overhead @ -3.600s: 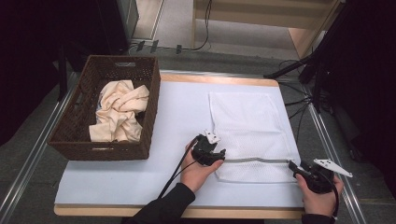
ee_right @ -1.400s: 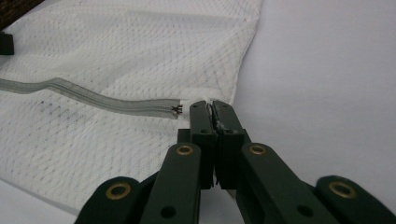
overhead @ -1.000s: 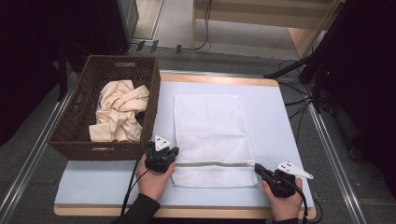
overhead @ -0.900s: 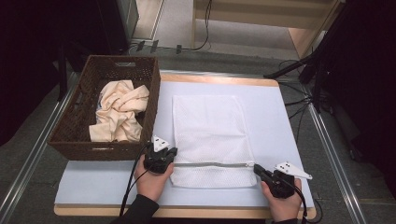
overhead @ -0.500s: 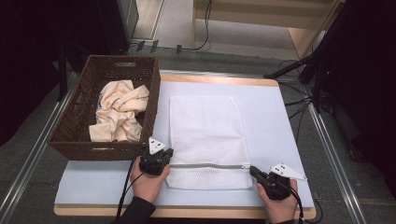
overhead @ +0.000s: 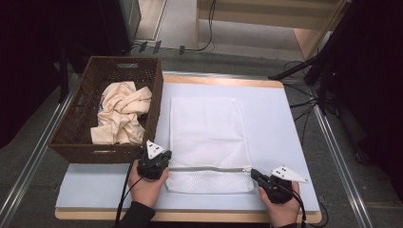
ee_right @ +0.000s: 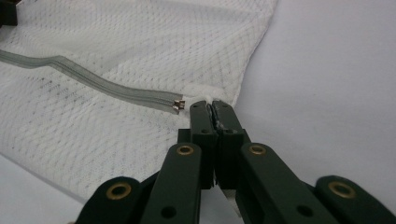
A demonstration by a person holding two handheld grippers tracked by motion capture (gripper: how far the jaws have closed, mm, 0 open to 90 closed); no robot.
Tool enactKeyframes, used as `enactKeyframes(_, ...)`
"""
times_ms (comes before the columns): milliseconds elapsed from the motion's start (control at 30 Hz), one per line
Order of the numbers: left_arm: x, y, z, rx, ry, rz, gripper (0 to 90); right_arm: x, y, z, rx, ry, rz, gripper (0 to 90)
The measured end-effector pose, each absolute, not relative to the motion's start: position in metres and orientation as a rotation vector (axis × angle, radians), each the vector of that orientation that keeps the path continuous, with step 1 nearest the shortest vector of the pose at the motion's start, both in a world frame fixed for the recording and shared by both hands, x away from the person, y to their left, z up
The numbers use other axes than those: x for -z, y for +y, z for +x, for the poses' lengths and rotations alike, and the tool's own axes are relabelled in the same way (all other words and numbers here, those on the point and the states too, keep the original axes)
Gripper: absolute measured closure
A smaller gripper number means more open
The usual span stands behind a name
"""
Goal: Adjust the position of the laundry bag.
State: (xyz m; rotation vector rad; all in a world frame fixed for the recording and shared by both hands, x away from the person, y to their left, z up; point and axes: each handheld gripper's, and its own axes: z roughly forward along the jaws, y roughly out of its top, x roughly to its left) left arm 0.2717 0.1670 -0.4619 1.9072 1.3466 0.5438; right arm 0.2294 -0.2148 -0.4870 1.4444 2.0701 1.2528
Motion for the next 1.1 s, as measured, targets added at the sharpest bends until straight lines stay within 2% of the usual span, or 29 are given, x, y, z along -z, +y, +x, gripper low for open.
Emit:
enactKeyframes(133, 0.460, 0.170, 0.271, -0.564, 1.338, 1.878, 83.0, 0.487, -0.216, 0.230, -1.262, 2.070, 1.443, 89.4)
enactKeyframes(533, 0.455, 0.167, 0.267, -0.538, 1.303, 1.873, 80.5, 0.488, -0.208, 0.230, -1.251, 2.093, 1.421, 88.1)
enactKeyframes(567, 0.454, 0.167, 0.267, -0.539, 1.301, 1.870, 79.5, 0.488, -0.208, 0.230, -1.251, 2.092, 1.425, 84.3)
enactKeyframes(600, 0.454, 0.167, 0.267, -0.539, 1.301, 1.870, 79.1, 0.488, -0.208, 0.230, -1.251, 2.092, 1.425, 84.3)
enactKeyframes(633, 0.451, 0.166, 0.266, -0.523, 1.282, 1.864, 79.0, 0.489, -0.209, 0.231, -1.264, 2.094, 1.431, 69.8)
enactKeyframes(733, 0.447, 0.162, 0.264, -0.513, 1.240, 1.877, 77.9, 0.486, -0.213, 0.231, -1.294, 2.067, 1.452, 53.3)
enactKeyframes(933, 0.443, 0.145, 0.260, -0.465, 1.147, 1.900, 73.6, 0.484, -0.221, 0.230, -1.300, 2.055, 1.480, 39.3)
enactKeyframes(1100, 0.445, 0.129, 0.257, -0.429, 1.089, 1.934, 71.1, 0.483, -0.223, 0.223, -1.292, 2.068, 1.477, 35.1)
